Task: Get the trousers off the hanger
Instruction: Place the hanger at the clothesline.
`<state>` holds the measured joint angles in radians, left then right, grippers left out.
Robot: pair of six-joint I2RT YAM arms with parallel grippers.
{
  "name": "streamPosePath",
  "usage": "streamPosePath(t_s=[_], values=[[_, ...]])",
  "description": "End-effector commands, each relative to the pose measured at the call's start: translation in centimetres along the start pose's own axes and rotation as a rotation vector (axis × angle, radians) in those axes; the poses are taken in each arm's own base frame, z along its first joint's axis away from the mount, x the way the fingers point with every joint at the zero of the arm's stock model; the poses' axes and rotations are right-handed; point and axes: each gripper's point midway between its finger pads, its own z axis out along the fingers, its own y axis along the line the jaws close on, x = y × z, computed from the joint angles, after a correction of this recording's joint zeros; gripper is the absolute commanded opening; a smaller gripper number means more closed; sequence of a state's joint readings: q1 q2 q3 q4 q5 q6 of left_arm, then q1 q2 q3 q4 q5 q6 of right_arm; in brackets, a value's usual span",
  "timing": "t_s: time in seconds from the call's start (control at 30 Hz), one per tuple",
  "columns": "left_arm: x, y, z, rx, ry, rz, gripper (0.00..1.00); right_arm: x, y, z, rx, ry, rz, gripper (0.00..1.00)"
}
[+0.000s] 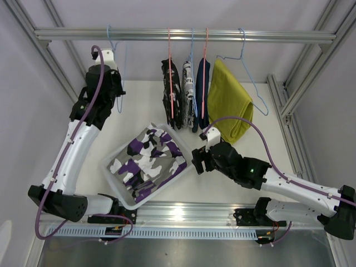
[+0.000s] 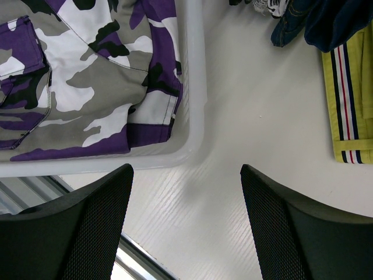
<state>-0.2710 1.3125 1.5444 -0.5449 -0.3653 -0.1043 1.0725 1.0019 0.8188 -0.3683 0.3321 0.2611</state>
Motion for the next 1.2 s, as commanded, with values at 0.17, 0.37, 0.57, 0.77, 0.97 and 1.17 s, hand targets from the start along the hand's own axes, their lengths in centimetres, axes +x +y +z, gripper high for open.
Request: streamPosePath(t_s=[0.17,0.37,0.57,0.77,0.97,1.17], values=[[-2.3,1.5,-2.4,-0.021,-0.126,-0.073,0.39,-0.8,0.3,-0.3,-0.009,-0.035,0.018,0.79],[-1.7,2.6,-3.8,-0.055,-0.131,-0.071,0.50,-0.9,0.5,-0.4,-0.020,-0.035,0.019,0.79],[-2.9,3.5,-6.7,-0.044,-0.175,-0.092,0.63,-1.3,0.8,-1.0,-0.030,-0.047,0.018,0.79],[-4.7,1.1,-10.0,0.156,-0.256,-0.117,0.70,-2.6,1.0,-2.2,-0.036,-0.053,0.018,0.79],[-4.3,-2.1,-11.8,0.351,-0.248,-0.166,0.78,-4.3,0.4,-3.9,-0.004,-0.064,0.028,0.79],[-1.5,-5.2,-12.4,0.526,-0.230,-0.201,0.84,-8.5,-0.5,-6.3,0.041,-0.133,0.008,0.80]])
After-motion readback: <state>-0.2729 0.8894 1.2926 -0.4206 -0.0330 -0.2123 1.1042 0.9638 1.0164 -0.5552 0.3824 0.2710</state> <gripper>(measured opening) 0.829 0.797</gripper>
